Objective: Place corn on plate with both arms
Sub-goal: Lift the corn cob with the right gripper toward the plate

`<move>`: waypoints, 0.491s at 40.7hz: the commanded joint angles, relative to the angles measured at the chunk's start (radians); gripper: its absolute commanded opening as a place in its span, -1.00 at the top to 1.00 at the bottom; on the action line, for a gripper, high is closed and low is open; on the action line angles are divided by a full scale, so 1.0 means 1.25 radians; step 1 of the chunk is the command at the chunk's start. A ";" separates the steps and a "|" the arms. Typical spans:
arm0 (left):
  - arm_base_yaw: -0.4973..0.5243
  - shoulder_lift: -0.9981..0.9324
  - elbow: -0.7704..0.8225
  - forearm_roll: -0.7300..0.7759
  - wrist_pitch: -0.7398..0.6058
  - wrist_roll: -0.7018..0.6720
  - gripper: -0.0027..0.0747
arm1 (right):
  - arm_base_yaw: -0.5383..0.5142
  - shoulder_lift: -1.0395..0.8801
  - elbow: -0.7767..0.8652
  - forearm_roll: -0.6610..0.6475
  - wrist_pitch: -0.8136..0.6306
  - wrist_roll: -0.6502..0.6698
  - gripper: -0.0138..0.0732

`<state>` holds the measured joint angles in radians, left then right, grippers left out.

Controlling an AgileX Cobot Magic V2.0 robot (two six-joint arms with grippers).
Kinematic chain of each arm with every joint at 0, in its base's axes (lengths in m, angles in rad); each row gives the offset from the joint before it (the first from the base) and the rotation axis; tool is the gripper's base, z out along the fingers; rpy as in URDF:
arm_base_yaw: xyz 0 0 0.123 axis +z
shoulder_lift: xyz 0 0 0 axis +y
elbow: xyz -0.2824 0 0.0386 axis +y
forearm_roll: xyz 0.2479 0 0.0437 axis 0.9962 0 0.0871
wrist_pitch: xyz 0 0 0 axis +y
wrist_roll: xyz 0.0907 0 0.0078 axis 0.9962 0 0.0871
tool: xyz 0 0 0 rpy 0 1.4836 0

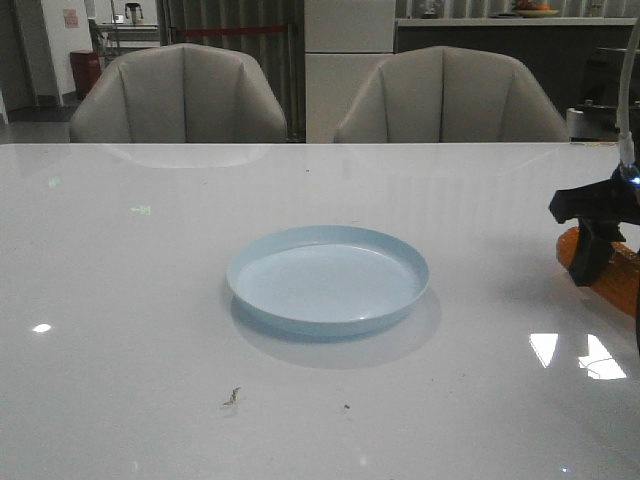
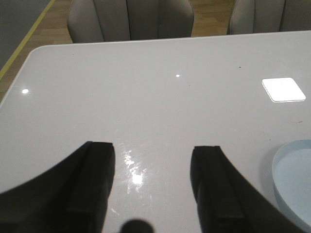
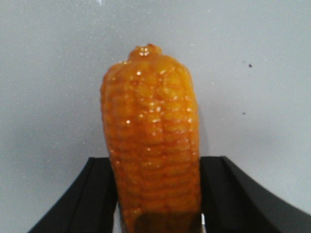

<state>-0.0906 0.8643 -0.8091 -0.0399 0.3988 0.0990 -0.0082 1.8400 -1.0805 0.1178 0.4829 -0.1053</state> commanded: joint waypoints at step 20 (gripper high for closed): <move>0.002 -0.008 -0.022 -0.002 -0.069 0.000 -0.16 | 0.155 -0.030 -0.367 -0.005 0.124 -0.092 0.06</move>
<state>-0.0906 0.8643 -0.8091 -0.0399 0.3988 0.0990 0.1312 1.8438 -1.4187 0.1096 0.6253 -0.1882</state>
